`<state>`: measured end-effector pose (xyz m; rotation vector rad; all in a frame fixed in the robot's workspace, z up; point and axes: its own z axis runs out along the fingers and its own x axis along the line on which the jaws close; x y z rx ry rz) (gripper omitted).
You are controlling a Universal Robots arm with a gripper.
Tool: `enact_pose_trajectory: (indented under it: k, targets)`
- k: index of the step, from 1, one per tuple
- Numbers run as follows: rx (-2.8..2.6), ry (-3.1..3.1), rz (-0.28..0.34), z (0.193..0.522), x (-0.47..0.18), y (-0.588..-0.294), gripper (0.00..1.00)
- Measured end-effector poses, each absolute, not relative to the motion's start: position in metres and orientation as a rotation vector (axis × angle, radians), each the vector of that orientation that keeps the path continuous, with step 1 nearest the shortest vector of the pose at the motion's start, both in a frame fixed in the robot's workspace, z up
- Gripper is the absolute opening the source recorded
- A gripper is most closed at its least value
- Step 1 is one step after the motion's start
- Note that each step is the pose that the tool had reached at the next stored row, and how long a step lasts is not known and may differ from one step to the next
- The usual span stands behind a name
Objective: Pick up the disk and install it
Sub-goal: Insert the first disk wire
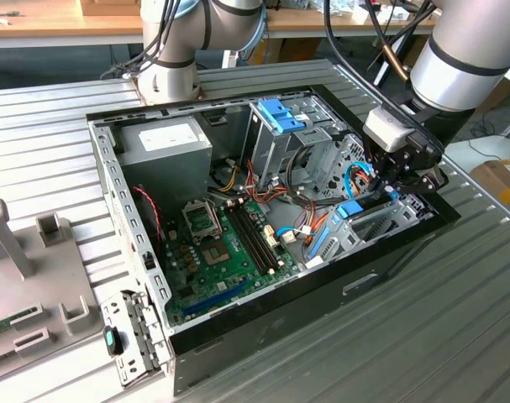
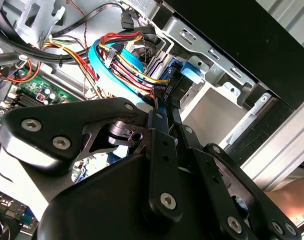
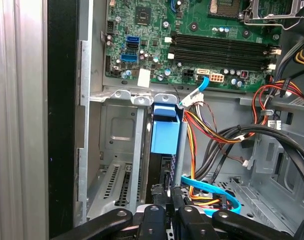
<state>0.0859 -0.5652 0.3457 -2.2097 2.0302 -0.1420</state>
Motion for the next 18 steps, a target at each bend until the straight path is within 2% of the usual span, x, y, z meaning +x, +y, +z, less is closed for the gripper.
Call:
enact_pose_trajectory:
  k: [18]
  targets:
    - [-2.211,2.037,-0.152,0.3457,0.0838,-0.5649,0.16]
